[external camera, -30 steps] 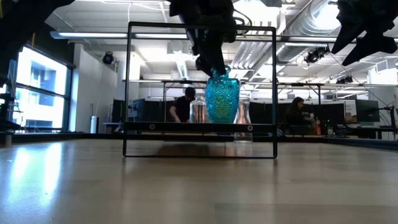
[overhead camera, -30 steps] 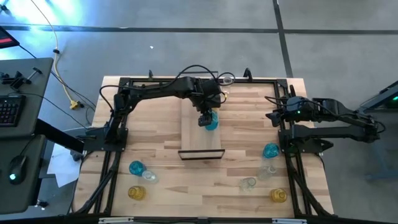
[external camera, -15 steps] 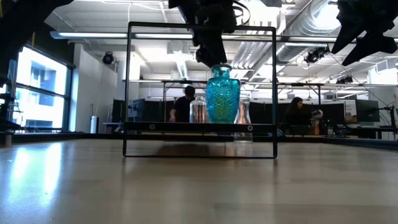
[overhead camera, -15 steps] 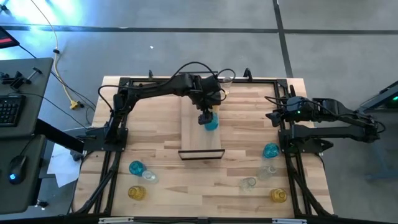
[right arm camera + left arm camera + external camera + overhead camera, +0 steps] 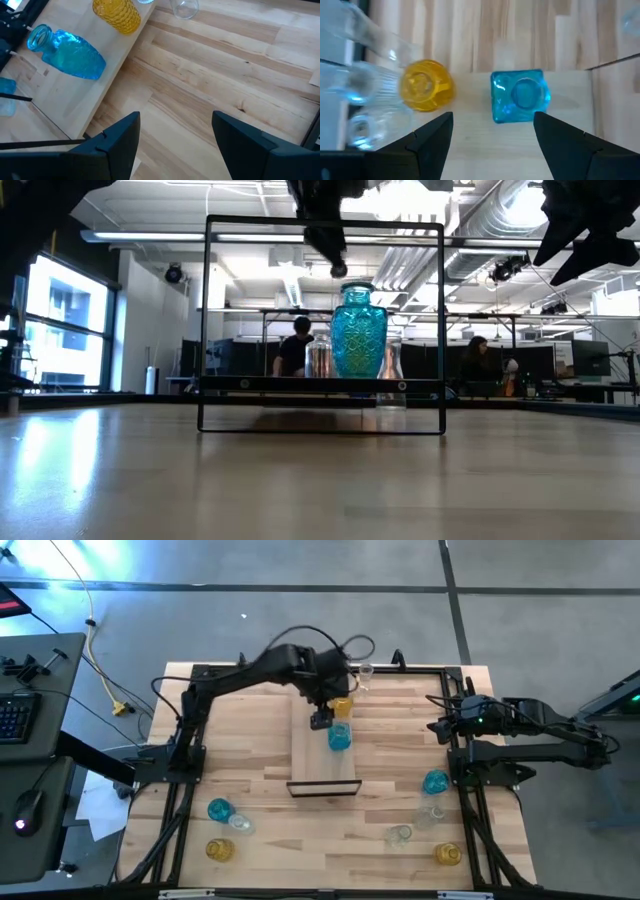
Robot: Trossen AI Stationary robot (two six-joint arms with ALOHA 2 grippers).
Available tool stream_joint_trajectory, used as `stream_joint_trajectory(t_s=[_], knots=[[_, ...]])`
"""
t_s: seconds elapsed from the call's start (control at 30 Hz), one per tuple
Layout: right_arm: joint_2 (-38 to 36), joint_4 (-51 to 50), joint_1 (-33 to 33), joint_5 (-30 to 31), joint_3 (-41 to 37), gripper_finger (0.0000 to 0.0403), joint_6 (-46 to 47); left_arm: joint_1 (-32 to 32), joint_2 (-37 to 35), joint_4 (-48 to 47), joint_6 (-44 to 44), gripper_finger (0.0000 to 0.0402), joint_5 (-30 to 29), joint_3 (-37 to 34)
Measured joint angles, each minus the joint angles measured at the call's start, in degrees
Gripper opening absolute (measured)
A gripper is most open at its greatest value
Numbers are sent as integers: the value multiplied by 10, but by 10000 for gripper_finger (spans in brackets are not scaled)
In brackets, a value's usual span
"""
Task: Sort vases onto shelf
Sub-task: Put the top blue flower vase on the shelf
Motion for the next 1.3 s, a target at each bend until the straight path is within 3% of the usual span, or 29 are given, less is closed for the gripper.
stream_joint_trajectory(t_s=[0.1,0.23,0.33,0.5,0.57,0.93,1.3], knots=[[0,0,0,1,0,243,-1,-7,-28,6,-11,255,8,36],[0,0,0,1,0,243,-1,-9,-50,2,-50,214,60,37],[0,0,0,3,0,243,-2,-14,-53,-19,-74,157,98,37],[0,0,0,7,0,243,-2,-41,-54,-37,-74,35,103,27],[0,0,0,7,0,243,-2,-46,-53,-35,-72,10,99,20],[0,-1,0,8,0,243,-11,-34,-53,69,-166,1,151,-97],[0,-51,0,9,0,243,-25,-66,-47,92,-226,0,152,-102]])
